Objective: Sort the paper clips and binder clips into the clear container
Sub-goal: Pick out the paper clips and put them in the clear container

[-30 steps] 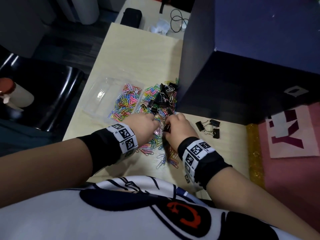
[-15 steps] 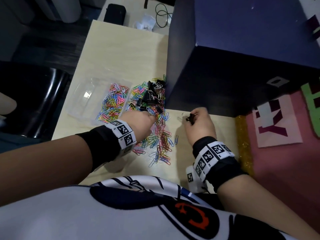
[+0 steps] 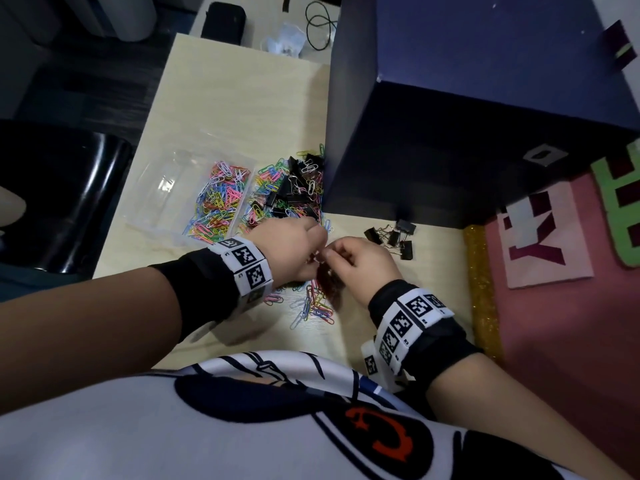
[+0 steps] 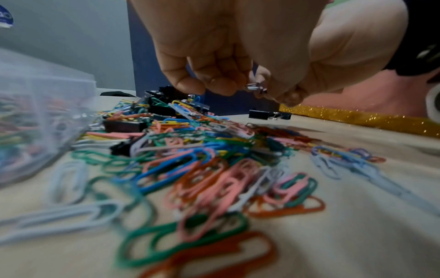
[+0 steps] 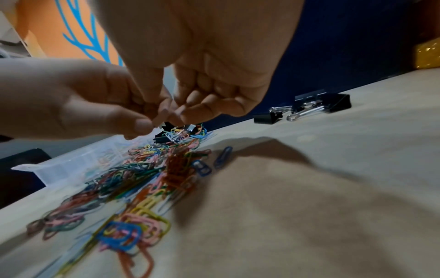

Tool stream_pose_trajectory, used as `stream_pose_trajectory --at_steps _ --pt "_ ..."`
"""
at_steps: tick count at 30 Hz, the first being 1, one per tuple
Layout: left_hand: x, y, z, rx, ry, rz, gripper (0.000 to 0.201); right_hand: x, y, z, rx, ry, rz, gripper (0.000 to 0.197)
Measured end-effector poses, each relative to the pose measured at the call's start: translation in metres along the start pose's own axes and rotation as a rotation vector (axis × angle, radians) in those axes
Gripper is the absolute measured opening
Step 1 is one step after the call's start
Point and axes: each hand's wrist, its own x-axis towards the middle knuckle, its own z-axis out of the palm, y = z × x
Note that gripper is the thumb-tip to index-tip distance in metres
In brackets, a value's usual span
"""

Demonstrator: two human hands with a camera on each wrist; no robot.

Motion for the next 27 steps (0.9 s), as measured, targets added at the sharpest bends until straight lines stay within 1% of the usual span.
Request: stream_pose_trajectory --at_steps 2,4,6,7,9,11,12,13,15,17,18,19,21,24,27 --pt "0.000 0.006 -0.002 -0.048 0.035 0.001 0.035 0.001 0.000 0.001 0.025 0.008 0.039 0.013" --pt "0.001 0.009 -0.003 -0.086 0.062 -0.020 0.037 0.003 0.002 -0.003 0.040 0.035 0.086 0.012" --pt "0.000 0.009 -0.003 -0.118 0.058 -0.063 0.043 0.005 0.005 -0.012 0.025 0.106 0.145 0.012" --pt "-0.001 0.008 -0.003 -0.126 0.042 -0.079 0.043 0.007 0.007 -0.017 0.006 0.165 0.180 0.014" --pt "-0.006 0.004 -0.001 -0.100 -0.010 -0.090 0.038 0.010 0.011 -0.028 -0.002 0.286 0.272 0.025" --pt "-0.015 0.000 0.002 -0.073 -0.049 -0.118 0.035 0.011 0.012 -0.034 0.029 0.330 0.322 0.035" --pt "-0.020 -0.003 0.003 -0.068 -0.063 -0.151 0.035 0.012 0.012 -0.033 0.016 0.304 0.307 0.035" --pt "-0.026 -0.007 0.005 -0.068 -0.077 -0.195 0.035 0.013 0.011 -0.031 -0.020 0.241 0.280 0.035" --pt "-0.037 -0.014 0.007 -0.082 -0.099 -0.288 0.034 0.014 0.005 -0.024 -0.110 0.041 0.238 0.040" --pt "-0.048 -0.019 0.007 -0.084 -0.124 -0.369 0.034 0.012 -0.005 -0.016 -0.232 -0.168 0.218 0.053" --pt "-0.051 -0.021 0.009 -0.079 -0.143 -0.403 0.036 0.010 -0.009 -0.011 -0.296 -0.236 0.201 0.057" --pt "-0.054 -0.022 0.010 -0.074 -0.160 -0.428 0.041 0.008 -0.013 -0.006 -0.344 -0.266 0.172 0.058" --pt "-0.057 -0.023 0.015 -0.057 -0.185 -0.450 0.051 0.007 -0.019 0.003 -0.389 -0.261 0.088 0.059" --pt "-0.059 -0.025 0.022 -0.029 -0.188 -0.410 0.058 0.008 -0.024 0.013 -0.408 -0.284 0.011 0.058" --pt "-0.061 -0.028 0.025 -0.040 -0.194 -0.374 0.058 0.009 -0.028 0.015 -0.426 -0.339 -0.048 0.047"
